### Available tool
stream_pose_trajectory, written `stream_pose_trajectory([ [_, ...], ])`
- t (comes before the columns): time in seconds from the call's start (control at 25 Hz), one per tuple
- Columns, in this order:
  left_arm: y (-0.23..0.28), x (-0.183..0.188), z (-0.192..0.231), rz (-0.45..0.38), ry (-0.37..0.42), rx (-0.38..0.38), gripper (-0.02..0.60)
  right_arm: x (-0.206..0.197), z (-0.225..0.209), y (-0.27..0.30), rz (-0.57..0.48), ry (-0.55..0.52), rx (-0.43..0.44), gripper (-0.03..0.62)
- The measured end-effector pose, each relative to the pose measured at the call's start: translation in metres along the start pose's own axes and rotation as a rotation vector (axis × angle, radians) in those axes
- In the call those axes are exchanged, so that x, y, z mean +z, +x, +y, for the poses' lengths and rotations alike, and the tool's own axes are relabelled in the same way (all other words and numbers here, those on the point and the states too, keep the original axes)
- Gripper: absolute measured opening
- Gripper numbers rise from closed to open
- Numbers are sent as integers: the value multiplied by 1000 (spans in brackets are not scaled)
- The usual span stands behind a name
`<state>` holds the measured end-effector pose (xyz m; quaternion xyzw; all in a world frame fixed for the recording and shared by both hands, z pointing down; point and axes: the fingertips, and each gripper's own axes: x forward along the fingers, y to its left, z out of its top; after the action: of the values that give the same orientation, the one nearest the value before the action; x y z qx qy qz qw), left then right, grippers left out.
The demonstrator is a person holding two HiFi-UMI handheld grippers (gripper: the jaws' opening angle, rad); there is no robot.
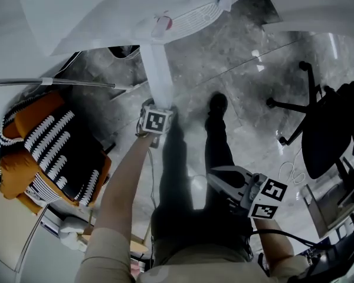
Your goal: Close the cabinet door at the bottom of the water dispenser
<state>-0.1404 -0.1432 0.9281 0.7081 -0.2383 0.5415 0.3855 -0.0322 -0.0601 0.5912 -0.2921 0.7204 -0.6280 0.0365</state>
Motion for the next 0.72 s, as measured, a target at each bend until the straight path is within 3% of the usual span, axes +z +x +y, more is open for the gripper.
stream_pose_trajectory([
  [0.24, 4, 8, -23, 60, 23, -70, 350, 4, -9, -12, -26, 17, -9, 0],
  [0.56, 13, 25, -57, 61, -30, -146, 360, 13, -20, -25, -64, 26, -22, 0],
  [0.72, 16, 35, -72, 38, -19, -185, 364, 15, -22, -29, -65, 19, -14, 0],
])
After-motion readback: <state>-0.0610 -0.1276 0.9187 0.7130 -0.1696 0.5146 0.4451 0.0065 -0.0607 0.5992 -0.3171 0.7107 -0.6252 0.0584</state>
